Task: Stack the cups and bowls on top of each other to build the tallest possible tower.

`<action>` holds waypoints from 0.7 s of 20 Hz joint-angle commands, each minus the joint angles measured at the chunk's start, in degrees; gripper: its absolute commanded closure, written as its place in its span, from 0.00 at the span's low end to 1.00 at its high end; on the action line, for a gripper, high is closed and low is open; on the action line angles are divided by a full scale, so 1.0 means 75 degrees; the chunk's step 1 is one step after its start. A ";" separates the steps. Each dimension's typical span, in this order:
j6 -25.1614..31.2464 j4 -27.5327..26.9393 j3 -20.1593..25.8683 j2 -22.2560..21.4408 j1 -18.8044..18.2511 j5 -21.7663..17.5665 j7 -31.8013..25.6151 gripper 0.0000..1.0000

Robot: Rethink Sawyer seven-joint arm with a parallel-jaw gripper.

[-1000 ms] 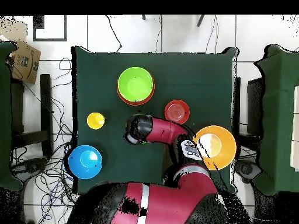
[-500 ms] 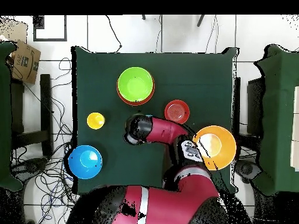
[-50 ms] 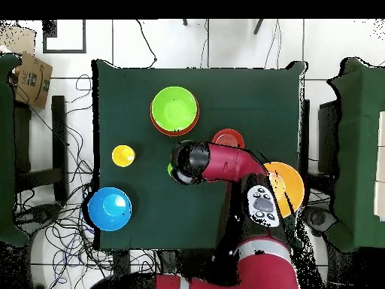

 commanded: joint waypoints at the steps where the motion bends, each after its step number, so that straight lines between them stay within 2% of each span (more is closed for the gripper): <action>1: 0.0649 -0.1004 0.0107 -0.0465 -0.0359 -0.1216 -0.1509 0.00; 8: -0.0132 -0.1245 0.0227 -0.0094 -0.0445 -0.1816 -0.1103 0.00; 14: -0.0267 -0.1221 0.0426 0.0192 -0.0442 -0.1829 -0.0735 0.00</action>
